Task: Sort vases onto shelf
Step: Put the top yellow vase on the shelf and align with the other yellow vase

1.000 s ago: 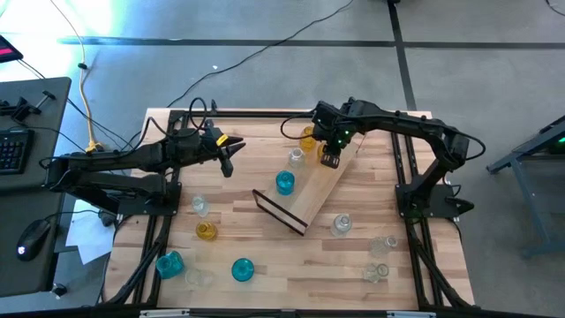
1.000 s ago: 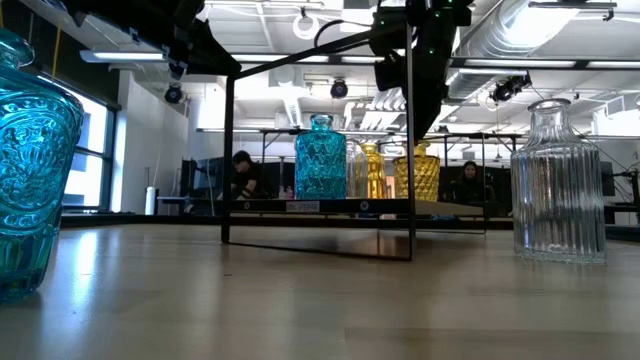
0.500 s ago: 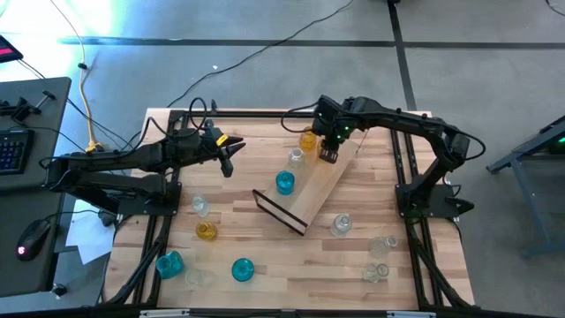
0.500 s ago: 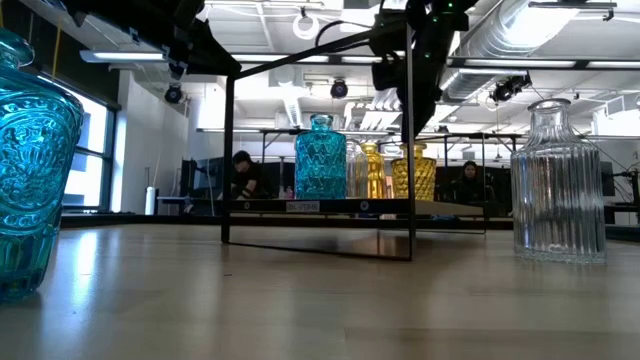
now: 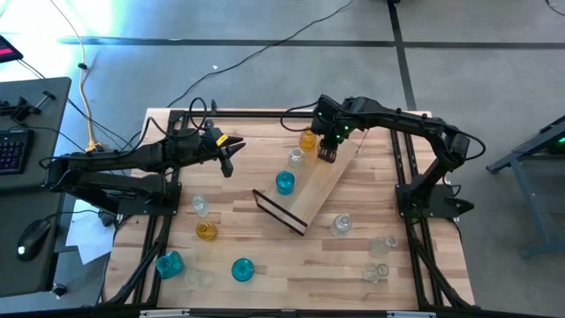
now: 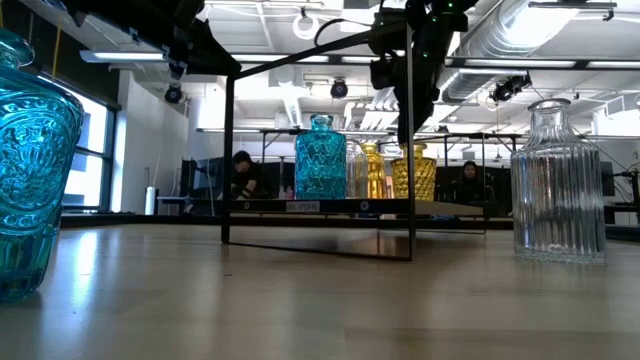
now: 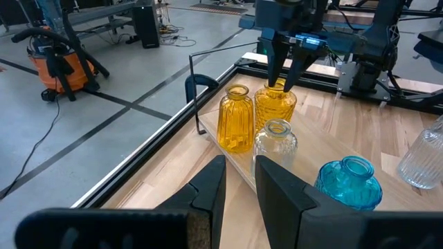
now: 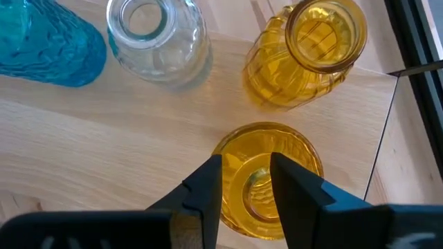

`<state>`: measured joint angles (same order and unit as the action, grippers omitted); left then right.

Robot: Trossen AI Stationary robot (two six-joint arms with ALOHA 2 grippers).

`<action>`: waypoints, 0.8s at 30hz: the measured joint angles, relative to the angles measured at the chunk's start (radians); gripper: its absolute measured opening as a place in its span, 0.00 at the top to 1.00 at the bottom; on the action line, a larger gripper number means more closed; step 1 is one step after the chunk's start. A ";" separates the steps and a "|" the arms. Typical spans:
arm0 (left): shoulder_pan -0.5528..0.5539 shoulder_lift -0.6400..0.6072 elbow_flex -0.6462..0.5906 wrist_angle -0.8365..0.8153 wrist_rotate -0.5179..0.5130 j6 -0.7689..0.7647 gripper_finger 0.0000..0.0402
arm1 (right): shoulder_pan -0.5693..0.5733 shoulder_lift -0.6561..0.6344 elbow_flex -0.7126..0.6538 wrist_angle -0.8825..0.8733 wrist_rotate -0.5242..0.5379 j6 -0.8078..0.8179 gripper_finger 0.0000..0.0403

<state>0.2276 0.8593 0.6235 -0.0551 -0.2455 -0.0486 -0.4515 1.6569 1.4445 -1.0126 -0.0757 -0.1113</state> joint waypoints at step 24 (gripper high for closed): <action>0.000 0.000 0.000 0.000 0.000 0.000 0.82 | -0.004 -0.083 0.000 -0.065 0.042 0.047 0.80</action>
<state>0.2276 0.8593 0.6235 -0.0551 -0.2459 -0.0490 -0.4552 1.5739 1.4445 -1.0773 -0.0341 -0.0641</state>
